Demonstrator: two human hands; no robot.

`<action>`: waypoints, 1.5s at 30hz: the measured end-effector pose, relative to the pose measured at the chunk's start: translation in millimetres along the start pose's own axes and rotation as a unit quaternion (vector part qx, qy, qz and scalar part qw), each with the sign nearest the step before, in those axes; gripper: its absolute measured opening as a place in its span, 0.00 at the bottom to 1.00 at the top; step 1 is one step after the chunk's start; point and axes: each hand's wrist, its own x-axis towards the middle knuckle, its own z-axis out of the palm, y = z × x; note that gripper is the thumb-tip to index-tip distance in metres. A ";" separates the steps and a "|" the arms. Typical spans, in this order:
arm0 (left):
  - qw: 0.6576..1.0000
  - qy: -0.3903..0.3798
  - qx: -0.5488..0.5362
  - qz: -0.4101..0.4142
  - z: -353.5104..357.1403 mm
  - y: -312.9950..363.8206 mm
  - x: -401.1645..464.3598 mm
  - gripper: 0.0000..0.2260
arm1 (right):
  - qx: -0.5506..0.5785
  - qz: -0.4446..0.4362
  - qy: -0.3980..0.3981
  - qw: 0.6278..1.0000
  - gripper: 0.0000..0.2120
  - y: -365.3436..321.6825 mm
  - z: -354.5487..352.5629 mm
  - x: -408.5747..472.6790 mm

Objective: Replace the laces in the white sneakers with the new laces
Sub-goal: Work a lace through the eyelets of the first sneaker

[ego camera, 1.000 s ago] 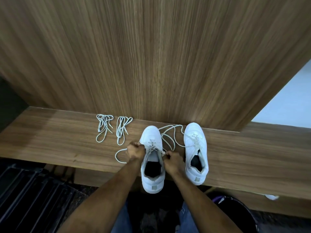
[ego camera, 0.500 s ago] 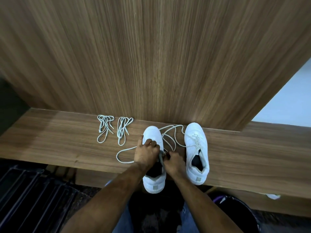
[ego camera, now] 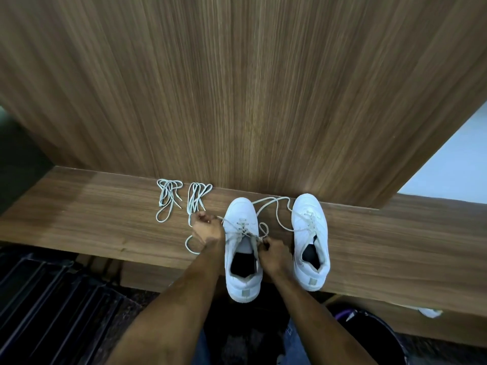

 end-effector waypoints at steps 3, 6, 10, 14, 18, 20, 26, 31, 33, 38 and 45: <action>0.950 -0.113 0.202 0.209 5.0 -18.1 4.1 0.10 | -0.002 -0.005 0.003 1.000 0.11 -1.2 0.0 -0.8; 0.802 -0.177 0.407 0.400 9.4 -31.9 -0.3 0.12 | -0.002 -0.006 0.005 1.000 0.11 -2.4 -0.6 -1.8; 0.710 -0.192 0.500 0.458 10.6 -44.8 -3.4 0.15 | 0.001 -0.005 0.006 1.000 0.10 -2.2 0.2 -2.5; 0.661 -0.143 0.492 0.549 11.1 -43.8 3.2 0.08 | -0.003 -0.009 0.005 1.000 0.11 -2.2 0.9 -2.2; 0.822 -0.055 0.347 0.448 13.2 -12.9 7.6 0.09 | -0.001 -0.017 0.010 1.000 0.12 1.8 0.6 -2.3; 0.928 0.005 0.194 0.319 12.9 16.9 9.3 0.07 | 0.004 -0.028 0.021 0.999 0.12 2.8 1.9 -3.1; 0.948 0.019 0.161 0.275 8.1 42.3 13.2 0.09 | 0.002 -0.023 0.024 0.999 0.12 1.1 2.3 -4.4; 0.721 -0.194 0.480 0.460 6.2 -23.4 -2.6 0.16 | -0.025 -0.015 0.004 1.000 0.11 -0.7 -1.3 -4.2; 0.685 -0.207 0.524 0.461 6.4 -38.2 -6.8 0.16 | -0.034 -0.012 0.005 0.999 0.10 -1.8 -0.7 -4.1; 0.639 -0.165 0.534 0.528 8.8 -35.6 -1.9 0.08 | -0.038 -0.012 0.004 0.999 0.10 -3.7 -0.5 -5.6; 0.867 -0.032 0.292 0.402 2.9 19.4 18.4 0.07 | -0.044 -0.027 0.008 0.999 0.12 0.9 -1.0 -4.6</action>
